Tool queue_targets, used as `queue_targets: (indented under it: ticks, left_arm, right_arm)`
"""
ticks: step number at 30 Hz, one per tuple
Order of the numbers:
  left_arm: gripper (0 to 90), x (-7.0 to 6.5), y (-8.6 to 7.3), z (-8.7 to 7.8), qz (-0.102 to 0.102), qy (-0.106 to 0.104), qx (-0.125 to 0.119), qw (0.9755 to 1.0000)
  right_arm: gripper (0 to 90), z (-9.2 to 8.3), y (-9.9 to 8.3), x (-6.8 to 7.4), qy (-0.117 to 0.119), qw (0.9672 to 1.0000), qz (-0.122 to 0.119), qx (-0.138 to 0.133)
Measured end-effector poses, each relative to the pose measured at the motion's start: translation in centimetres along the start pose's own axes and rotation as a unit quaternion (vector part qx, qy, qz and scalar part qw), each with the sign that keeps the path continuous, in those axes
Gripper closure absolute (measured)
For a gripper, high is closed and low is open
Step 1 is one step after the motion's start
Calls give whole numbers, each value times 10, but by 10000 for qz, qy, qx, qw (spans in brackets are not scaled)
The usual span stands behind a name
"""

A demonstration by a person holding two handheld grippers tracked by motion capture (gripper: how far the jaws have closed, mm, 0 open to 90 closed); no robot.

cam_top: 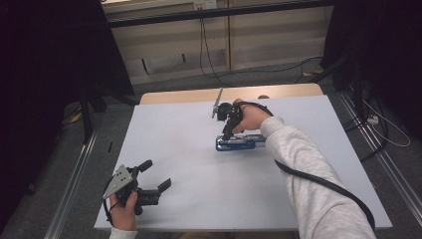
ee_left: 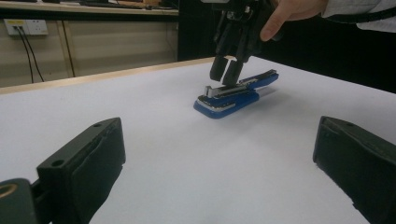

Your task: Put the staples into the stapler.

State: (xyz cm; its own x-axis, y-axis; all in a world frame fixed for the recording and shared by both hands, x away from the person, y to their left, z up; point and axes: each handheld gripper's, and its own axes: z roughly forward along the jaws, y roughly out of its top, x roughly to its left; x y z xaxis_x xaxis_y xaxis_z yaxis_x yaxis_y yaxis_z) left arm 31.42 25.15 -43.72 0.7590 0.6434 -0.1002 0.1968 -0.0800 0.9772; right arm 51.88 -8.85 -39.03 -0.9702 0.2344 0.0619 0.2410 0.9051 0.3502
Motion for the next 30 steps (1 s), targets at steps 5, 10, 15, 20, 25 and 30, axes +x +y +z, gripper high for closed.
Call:
queue_targets:
  ticks: [5, 10, 15, 20, 25, 30]
  left_arm:
    - [23, -1, 0, 2, 30, 6, 25, 10000]
    - [23, 0, 1, 6, -35, -23, 104, 9999]
    - [23, -3, 4, 12, -1, -40, 165, 9999]
    - [23, -5, 10, 23, -9, -154, 284, 9995]
    - [23, -6, 14, 39, -89, -205, 443, 9988]
    - [23, -8, 15, 53, -206, -316, 575, 9976]
  right_arm:
    - [536, -11, -20, -6, -174, 9983, 442, -348]
    - [464, -17, -38, -5, -267, 9964, 681, -427]
    - [391, -22, -54, -5, -366, 9933, 860, -687]
    - [243, -28, -82, -2, -544, 9867, 1202, -950]
    - [206, -34, -100, 1, -656, 9823, 1408, -1044]
    - [154, -42, -128, 9, -859, 9735, 1703, -1259]
